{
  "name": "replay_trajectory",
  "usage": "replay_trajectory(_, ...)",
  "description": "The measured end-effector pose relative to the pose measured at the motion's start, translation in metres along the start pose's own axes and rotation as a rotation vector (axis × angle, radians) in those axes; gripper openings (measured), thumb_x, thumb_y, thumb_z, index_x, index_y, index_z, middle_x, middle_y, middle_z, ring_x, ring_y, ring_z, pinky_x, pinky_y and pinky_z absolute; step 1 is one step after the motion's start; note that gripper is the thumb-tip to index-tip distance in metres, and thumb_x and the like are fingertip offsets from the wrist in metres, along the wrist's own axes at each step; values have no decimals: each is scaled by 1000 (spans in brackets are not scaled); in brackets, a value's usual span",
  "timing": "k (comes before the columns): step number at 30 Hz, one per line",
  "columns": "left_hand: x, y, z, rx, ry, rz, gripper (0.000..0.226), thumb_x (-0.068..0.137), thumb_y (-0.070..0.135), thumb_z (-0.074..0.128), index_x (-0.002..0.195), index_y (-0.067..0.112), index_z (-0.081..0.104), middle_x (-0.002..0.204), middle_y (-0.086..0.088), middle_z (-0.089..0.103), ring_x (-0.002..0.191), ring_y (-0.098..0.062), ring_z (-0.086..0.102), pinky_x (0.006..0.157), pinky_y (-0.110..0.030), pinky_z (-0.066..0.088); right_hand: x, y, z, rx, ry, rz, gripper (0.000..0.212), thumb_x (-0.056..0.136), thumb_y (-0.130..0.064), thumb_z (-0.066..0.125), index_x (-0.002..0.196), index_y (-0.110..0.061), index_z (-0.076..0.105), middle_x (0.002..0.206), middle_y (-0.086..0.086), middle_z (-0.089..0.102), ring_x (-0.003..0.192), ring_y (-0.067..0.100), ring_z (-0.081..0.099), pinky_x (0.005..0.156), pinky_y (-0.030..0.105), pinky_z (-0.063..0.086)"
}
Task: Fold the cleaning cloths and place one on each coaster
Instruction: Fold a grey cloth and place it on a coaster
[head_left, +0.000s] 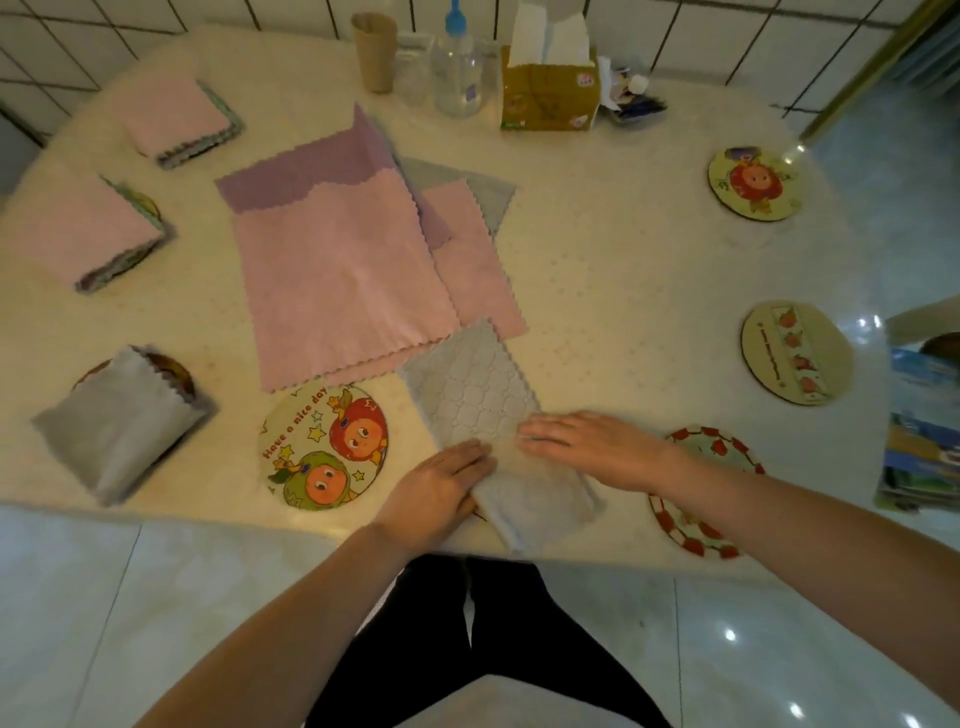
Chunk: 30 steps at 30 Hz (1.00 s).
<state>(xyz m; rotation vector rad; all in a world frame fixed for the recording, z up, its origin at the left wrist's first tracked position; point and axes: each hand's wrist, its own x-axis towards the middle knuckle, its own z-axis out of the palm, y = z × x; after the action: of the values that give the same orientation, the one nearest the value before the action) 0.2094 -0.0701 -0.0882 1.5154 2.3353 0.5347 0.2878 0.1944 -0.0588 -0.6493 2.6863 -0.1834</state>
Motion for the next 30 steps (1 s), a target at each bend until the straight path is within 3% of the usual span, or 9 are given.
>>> replay_trajectory(7,-5,15,-18,-530,111,-465,29,93,14,56,120,19,65,119,11,63,108,4,56,93,-7,39,12,38,10,21,-9,-141,59,88,-15,48,143,-26,30,147,-7,40,130,12,44,96,37,46)
replay_trajectory(10,6,12,-25,-702,139,-666,25,93,15,52,86,28,73,80,16,70,72,4,59,67,-18,44,18,48,-2,141,-91,-150,60,91,-39,53,145,-29,28,142,-7,45,125,11,47,97,33,45)
replay_trajectory(12,15,5,-26,-823,170,-810,26,89,17,52,68,13,67,66,5,64,64,-7,52,65,-28,40,22,49,-14,267,-156,-79,69,87,-50,53,146,-33,22,140,-7,46,121,11,48,97,30,43)
replay_trajectory(15,33,0,-37,-1096,280,-1062,28,94,19,53,75,2,64,75,-12,57,73,-21,54,67,-35,49,38,46,-29,641,-118,78,77,78,-56,64,142,-30,31,137,-11,49,118,4,50,94,22,44)
replay_trajectory(18,46,-2,-44,-1196,313,-1267,33,93,36,58,81,6,64,75,-7,59,66,-21,61,65,-31,56,63,47,-29,934,-35,248,51,79,-36,72,125,-30,51,121,-6,62,101,5,62,85,22,52)
replay_trajectory(21,49,-5,-42,-1207,332,-1322,31,91,37,60,79,9,64,78,-7,63,67,-20,62,63,-29,55,84,46,-23,998,39,438,15,86,-35,64,91,-21,63,90,2,71,81,17,68,73,38,56)
replay_trajectory(23,47,-6,-39,-1212,326,-1318,30,90,36,62,83,8,68,82,-8,65,70,-20,64,61,-28,56,93,47,-22,949,89,498,23,89,-36,60,76,-17,58,72,1,65,64,15,63,57,32,49)
replay_trajectory(27,41,0,-35,-1187,333,-1225,25,87,30,66,71,12,66,77,-5,66,75,-21,63,68,-32,54,104,47,-25,1052,200,520,11,90,-23,60,95,-14,60,92,3,69,83,15,66,70,32,55)
replay_trajectory(30,36,7,-31,-1102,392,-1239,40,88,29,65,54,18,49,55,5,50,57,-12,48,53,-20,37,112,46,-29,1056,307,485,10,89,-17,62,96,-11,59,95,2,67,88,13,64,72,21,51)
